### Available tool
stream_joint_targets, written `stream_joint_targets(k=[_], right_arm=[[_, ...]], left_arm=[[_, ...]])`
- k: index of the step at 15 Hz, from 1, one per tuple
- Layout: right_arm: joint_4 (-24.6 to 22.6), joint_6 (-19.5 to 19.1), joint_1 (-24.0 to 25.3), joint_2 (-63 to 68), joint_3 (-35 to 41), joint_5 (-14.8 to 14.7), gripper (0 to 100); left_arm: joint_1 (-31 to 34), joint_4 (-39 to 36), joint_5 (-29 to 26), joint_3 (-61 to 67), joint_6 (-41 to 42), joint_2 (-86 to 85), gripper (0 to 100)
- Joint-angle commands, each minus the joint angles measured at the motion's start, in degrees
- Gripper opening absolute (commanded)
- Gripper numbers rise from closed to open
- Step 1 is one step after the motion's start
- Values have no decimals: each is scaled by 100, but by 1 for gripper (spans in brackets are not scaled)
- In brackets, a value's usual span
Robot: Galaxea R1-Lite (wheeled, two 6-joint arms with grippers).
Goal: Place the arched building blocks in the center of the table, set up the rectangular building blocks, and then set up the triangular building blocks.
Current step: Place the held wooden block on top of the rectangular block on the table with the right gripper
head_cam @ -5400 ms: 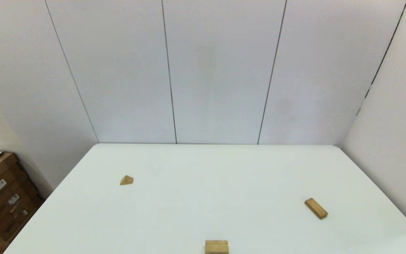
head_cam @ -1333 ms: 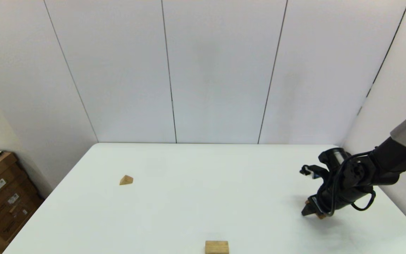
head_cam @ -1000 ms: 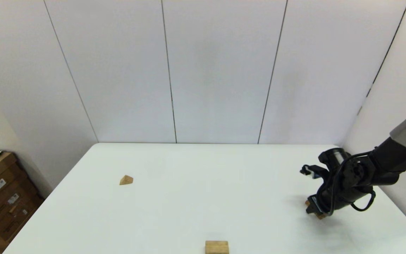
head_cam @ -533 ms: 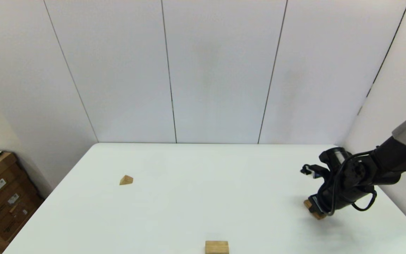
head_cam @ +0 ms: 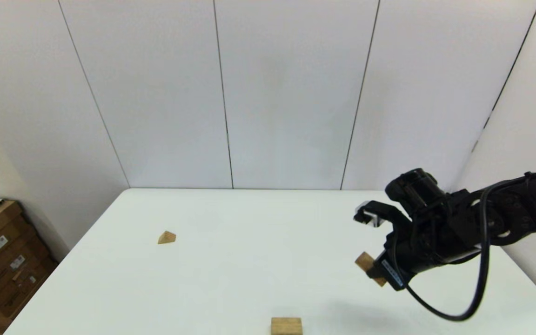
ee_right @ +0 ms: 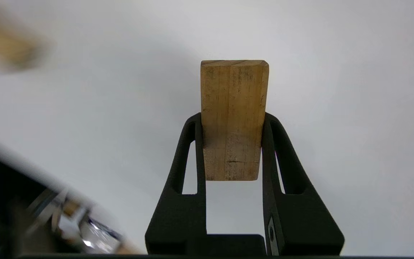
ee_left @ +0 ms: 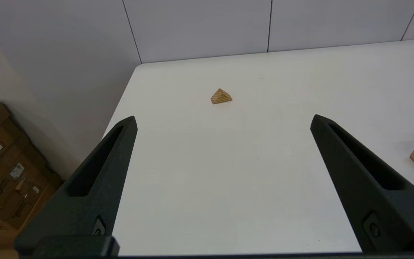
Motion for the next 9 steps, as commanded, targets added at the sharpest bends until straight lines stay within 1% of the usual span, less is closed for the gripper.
stream_joint_targets(k=[1,2,3,4,6,7,8,9], right_arm=[[341,-37,1683,-576,-8,11,0],[323,-107,2052,-409,-26,2,0],[323,-266,2263,-251,-52,2,0],[332,-415,2430,-49,-61,2,0],[209,-547,2571,320,-61,11,0],[68,-608,2588,496,-78,19,0],[-301,-784,2615,795,-78,-7,0],[-705,-846,2659,1032,-78,-42,0]], left_arm=[[2,4,-3,0,21,7,100],[2,-5,-3,0,4,7,100],[2,4,-3,0,4,7,100],[2,4,-3,0,4,7,100],[2,4,-3,0,4,7,100],[2,4,-3,0,4,7,100],[2,4,-3,0,12,7,100],[2,4,-3,0,12,7,100]])
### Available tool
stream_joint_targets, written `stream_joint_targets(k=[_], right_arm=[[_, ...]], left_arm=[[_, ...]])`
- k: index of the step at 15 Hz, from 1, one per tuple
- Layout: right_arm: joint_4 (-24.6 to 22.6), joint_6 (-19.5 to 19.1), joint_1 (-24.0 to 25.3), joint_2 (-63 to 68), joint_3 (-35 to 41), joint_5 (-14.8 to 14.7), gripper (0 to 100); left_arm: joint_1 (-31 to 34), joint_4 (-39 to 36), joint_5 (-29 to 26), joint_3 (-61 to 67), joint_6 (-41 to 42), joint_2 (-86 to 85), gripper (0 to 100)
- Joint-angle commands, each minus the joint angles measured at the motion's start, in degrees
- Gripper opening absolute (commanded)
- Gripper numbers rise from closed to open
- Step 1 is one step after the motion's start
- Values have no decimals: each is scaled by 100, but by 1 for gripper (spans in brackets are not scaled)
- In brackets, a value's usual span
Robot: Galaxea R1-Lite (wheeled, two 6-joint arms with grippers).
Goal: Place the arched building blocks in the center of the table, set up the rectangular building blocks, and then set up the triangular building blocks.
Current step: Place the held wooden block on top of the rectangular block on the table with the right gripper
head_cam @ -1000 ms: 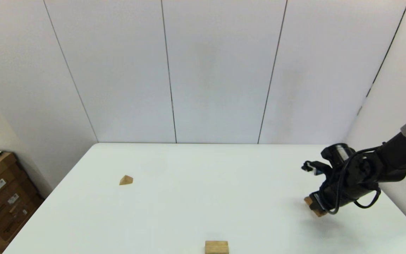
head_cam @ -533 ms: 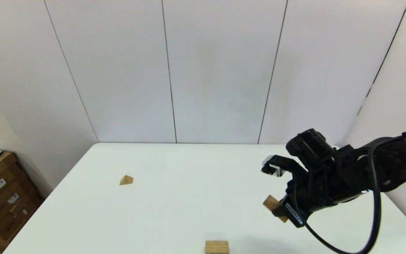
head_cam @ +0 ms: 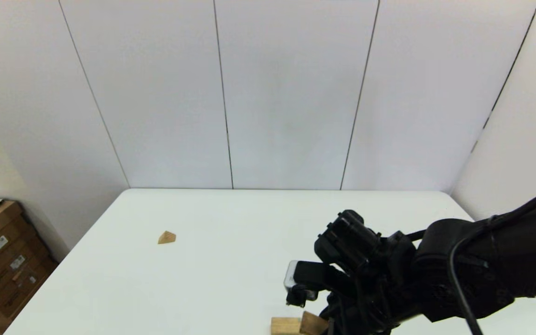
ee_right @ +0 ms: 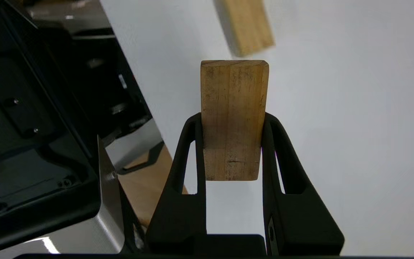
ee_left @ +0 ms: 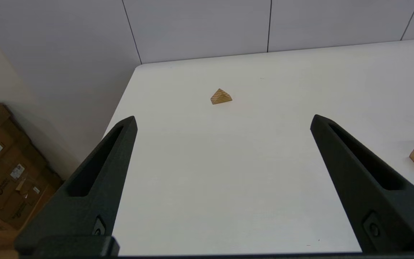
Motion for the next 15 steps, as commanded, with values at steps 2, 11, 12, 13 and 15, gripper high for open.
stream_joint_targets(k=[2,11,12,13,15], right_arm=[[-1549,-400,224,1263,-14,-181,0],[-20,-875,408,1518,-1148,-102,0],[95,-875,399,1553,-1315,-102,0],[271,-901,390,1614,-1508,-93,0],[754,-1024,390,1737,-1868,-93,0]], left_arm=[[2,4,-3,2,5,7,100],[2,4,-3,-7,14,7,100],[2,4,-3,-7,5,7,100],[2,4,-3,-7,14,7,100],[2,4,-3,-7,14,7,100]])
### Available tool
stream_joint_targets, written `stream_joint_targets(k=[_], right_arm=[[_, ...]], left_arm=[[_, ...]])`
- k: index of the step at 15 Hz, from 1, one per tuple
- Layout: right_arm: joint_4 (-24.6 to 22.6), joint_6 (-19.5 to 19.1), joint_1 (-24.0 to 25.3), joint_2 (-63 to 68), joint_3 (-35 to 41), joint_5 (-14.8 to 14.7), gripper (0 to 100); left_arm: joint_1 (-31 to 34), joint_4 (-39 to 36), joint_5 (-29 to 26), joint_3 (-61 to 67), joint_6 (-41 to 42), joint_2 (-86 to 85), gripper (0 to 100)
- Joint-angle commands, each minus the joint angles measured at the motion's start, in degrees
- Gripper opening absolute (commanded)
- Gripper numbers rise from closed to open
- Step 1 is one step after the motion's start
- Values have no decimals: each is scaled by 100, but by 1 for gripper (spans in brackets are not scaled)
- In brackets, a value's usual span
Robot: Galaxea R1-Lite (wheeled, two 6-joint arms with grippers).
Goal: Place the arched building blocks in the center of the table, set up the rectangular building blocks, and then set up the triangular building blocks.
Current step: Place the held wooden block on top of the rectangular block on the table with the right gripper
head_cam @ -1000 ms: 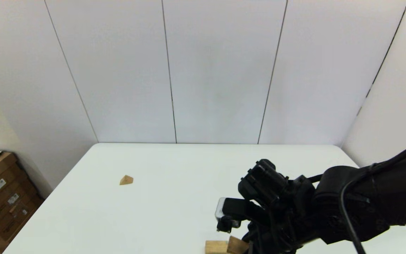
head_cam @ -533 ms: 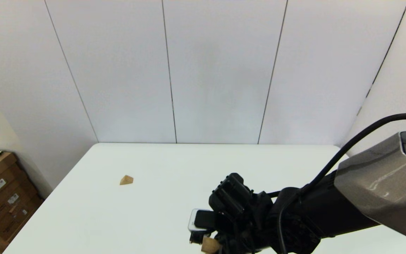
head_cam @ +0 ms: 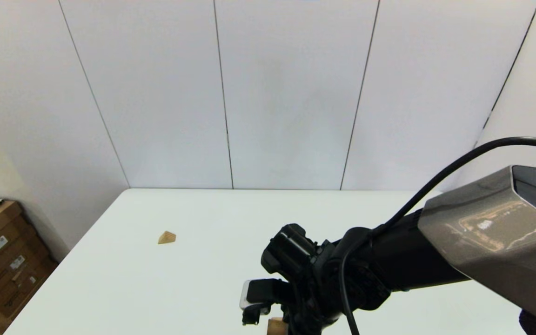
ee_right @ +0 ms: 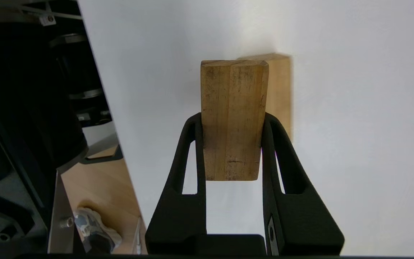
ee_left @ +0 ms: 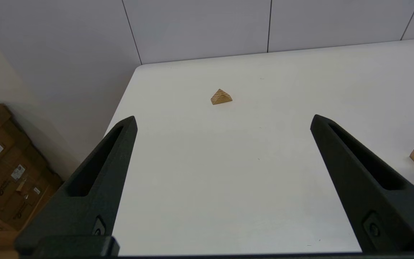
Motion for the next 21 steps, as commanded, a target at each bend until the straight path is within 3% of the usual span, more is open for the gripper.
stream_joint_targets(k=[1,3,9,21], right_arm=[[739,-146,-29,274,-682,20,0],[766,-146,-126,335,-770,222,0],[695,-400,-319,617,-770,416,0],[643,-409,-513,687,-814,451,0]], left_arm=[[2,1,2,9,4,7,100],[2,1,-7,9,-5,7,100],[2,1,2,9,4,7,100],[2,1,-7,9,4,7,100]])
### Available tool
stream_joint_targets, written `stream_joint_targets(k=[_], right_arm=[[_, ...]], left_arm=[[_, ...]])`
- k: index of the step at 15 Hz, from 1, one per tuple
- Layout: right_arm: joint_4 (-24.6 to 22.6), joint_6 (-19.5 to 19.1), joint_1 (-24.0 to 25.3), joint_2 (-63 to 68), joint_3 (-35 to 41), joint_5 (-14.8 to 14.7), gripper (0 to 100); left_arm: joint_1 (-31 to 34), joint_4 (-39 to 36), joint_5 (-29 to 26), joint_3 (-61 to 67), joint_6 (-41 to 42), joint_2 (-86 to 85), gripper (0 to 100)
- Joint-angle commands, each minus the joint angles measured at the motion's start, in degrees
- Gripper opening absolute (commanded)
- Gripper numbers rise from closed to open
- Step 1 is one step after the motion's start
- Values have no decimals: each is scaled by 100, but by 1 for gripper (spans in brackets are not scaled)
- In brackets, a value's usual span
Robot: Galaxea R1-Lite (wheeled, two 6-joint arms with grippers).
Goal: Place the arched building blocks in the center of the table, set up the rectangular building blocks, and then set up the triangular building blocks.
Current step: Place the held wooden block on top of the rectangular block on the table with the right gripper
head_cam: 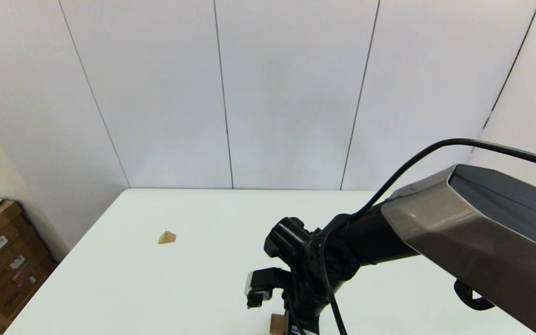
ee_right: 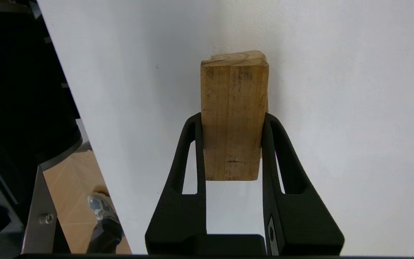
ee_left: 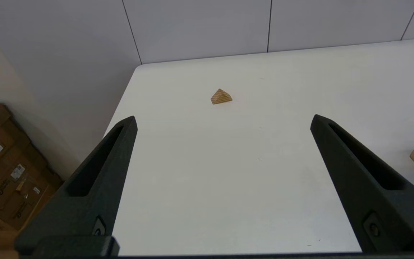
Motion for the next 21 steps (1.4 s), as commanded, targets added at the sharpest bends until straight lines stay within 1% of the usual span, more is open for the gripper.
stream_joint_targets(k=[1,21], right_arm=[[-52,-26,-31,3,-1,16,0],[-52,-44,-14,29,43,7,0]], left_arm=[[2,1,-4,4,-1,7,100],[2,1,-4,4,8,7,100]])
